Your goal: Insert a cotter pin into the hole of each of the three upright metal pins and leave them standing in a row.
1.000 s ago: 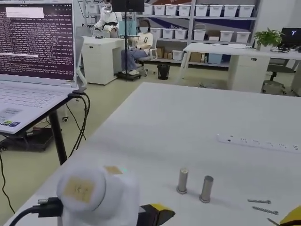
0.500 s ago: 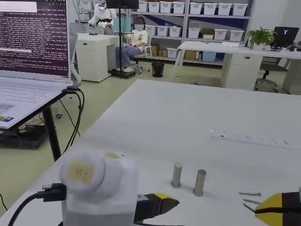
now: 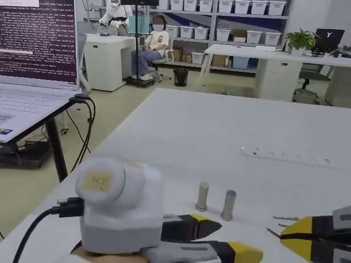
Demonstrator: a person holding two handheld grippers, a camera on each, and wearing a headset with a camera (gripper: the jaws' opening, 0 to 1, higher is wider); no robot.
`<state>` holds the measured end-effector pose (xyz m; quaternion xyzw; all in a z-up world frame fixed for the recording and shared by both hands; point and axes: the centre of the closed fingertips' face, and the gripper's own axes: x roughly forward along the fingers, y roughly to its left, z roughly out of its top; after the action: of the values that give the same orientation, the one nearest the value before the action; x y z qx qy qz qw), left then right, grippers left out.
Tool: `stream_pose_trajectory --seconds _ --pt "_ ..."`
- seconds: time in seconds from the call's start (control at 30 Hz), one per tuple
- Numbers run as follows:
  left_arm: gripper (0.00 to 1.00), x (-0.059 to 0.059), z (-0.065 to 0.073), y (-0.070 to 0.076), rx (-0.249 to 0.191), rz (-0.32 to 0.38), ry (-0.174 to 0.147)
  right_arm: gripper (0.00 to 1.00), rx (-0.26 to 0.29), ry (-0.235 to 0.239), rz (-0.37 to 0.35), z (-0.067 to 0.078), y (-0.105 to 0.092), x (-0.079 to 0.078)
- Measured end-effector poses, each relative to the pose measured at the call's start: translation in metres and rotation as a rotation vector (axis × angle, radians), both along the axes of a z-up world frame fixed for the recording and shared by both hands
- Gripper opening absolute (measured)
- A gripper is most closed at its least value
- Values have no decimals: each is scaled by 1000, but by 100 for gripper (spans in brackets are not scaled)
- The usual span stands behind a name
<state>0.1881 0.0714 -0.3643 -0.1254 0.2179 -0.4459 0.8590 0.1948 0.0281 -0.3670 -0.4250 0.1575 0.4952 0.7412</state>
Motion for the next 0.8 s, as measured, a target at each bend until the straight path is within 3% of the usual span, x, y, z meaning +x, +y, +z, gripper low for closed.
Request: stream_pose_trajectory --seconds 0.2,0.37,0.67,0.8 --pt "34 -2 1 -8 -20 -30 8 0 -15 -16 19 -1 7 -5" --pt "24 -4 4 -13 -60 -48 32 0 -20 -34 50 4 17 -10" --pt "9 -7 11 -13 -121 -55 64 0 -22 -47 83 9 28 -15" --pt "5 -8 11 -12 -129 -50 76 0 -28 -46 94 9 30 -18"
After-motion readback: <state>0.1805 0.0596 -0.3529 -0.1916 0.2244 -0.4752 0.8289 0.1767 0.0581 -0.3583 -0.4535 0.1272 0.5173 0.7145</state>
